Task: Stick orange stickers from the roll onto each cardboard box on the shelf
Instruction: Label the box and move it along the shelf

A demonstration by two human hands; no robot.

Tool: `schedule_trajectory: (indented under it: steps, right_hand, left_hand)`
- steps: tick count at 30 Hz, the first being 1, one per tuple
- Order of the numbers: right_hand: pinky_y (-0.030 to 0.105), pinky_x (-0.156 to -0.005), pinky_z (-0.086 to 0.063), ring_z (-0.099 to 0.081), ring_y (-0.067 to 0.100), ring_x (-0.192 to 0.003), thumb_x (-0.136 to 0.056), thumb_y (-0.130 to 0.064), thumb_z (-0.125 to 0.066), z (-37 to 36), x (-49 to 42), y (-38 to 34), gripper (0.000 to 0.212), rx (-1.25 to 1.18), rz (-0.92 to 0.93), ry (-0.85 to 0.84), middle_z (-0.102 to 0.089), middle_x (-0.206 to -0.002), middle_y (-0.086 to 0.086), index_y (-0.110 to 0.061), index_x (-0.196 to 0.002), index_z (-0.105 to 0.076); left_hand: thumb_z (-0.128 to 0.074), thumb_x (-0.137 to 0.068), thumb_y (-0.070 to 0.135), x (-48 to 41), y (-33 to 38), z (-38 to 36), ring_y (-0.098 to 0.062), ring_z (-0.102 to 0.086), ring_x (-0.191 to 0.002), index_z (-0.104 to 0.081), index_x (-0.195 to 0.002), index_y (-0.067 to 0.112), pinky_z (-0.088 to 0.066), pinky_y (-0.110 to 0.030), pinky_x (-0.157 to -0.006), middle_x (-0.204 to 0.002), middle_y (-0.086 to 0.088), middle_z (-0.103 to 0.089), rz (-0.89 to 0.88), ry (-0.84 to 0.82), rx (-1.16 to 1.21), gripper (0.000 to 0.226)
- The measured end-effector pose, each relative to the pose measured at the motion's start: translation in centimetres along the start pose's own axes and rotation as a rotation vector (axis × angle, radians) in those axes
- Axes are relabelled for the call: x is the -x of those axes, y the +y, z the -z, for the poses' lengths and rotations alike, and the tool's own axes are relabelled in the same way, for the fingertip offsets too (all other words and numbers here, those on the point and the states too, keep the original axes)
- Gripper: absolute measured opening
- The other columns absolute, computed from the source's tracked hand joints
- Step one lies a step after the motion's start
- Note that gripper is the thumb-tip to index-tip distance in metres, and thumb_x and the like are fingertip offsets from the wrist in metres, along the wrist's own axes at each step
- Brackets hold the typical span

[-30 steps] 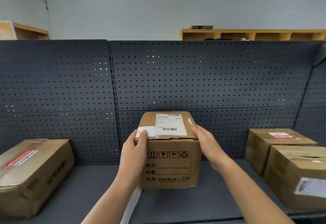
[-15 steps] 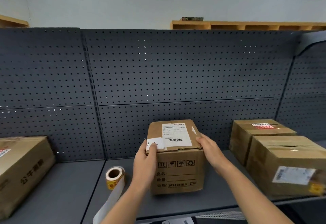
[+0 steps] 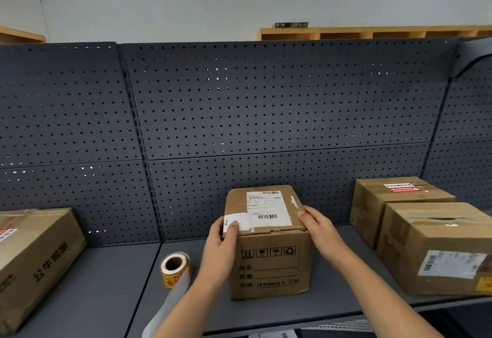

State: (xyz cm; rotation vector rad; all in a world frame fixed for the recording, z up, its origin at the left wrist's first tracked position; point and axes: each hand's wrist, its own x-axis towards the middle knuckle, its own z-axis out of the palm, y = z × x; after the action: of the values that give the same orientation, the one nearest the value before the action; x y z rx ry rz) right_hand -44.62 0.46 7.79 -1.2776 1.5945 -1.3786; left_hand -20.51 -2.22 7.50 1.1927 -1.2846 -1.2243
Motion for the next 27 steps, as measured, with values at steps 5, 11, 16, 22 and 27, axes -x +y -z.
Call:
schedule_trajectory:
  steps: [5, 11, 16, 22, 27]
  right_hand:
    - [0.033, -0.1, -0.048, -0.055, 0.009, -0.119, -0.103, -0.032, -0.06, -0.2, 1.0, -0.1, 0.033, 0.271, 0.248, 0.296, -0.059, -0.124, -0.012, -0.021, -0.133, -0.061]
    - [0.029, -0.116, -0.031, -0.042, 0.003, -0.132, -0.101, -0.047, -0.05, -2.9, 3.2, -2.5, 0.043, 0.647, 0.613, 0.128, -0.055, -0.134, -0.016, -0.024, -0.135, -0.063]
    - [0.041, -0.13, -0.011, -0.036, 0.008, -0.143, -0.103, -0.055, -0.041, -6.3, 3.6, -2.8, 0.053, 0.854, 0.666, -0.024, -0.049, -0.149, -0.011, -0.03, -0.149, -0.051]
    - [0.027, -0.118, -0.026, -0.038, 0.005, -0.138, -0.103, -0.053, -0.043, -6.3, 3.7, -1.2, 0.047, 0.842, 0.677, -0.087, -0.052, -0.146, -0.016, -0.034, -0.144, -0.057]
    - [0.02, -0.111, -0.025, -0.04, -0.006, -0.131, -0.098, -0.037, -0.053, -3.7, 2.8, -0.9, 0.03, 0.663, 0.713, -0.13, -0.057, -0.131, -0.026, -0.034, -0.123, -0.07]
  left_hand:
    - [-0.048, -0.107, 0.041, -1.4, 0.9, 1.0, -0.009, -0.047, -0.124, -0.041, -0.155, 0.023, -0.034, -0.027, -0.098, -0.145, 0.008, -0.051, -0.004, 0.011, -0.035, 0.052]
    - [-0.044, -0.108, 0.038, -5.6, 2.6, 0.6, -0.014, -0.044, -0.137, -0.038, -0.157, 0.018, -0.035, -0.029, -0.105, -0.157, 0.001, -0.045, -0.067, 0.004, -0.117, 0.053]
    - [-0.041, -0.109, 0.031, -9.6, 3.5, -0.3, -0.021, -0.048, -0.138, -0.043, -0.155, 0.022, -0.039, -0.04, -0.118, -0.159, -0.003, -0.044, -0.072, -0.107, -0.291, 0.046]
    - [-0.03, -0.113, 0.034, -10.9, 2.6, 0.0, -0.025, 0.004, -0.16, -0.029, -0.163, 0.026, 0.001, -0.038, -0.128, -0.173, 0.002, -0.007, -0.163, -0.295, -0.71, 0.05]
    - [-0.033, -0.108, 0.051, -10.1, 2.9, 2.5, -0.013, 0.016, -0.158, -0.034, -0.16, 0.029, -0.003, -0.043, -0.13, -0.171, 0.016, -0.007, -0.34, -0.313, -1.003, 0.057]
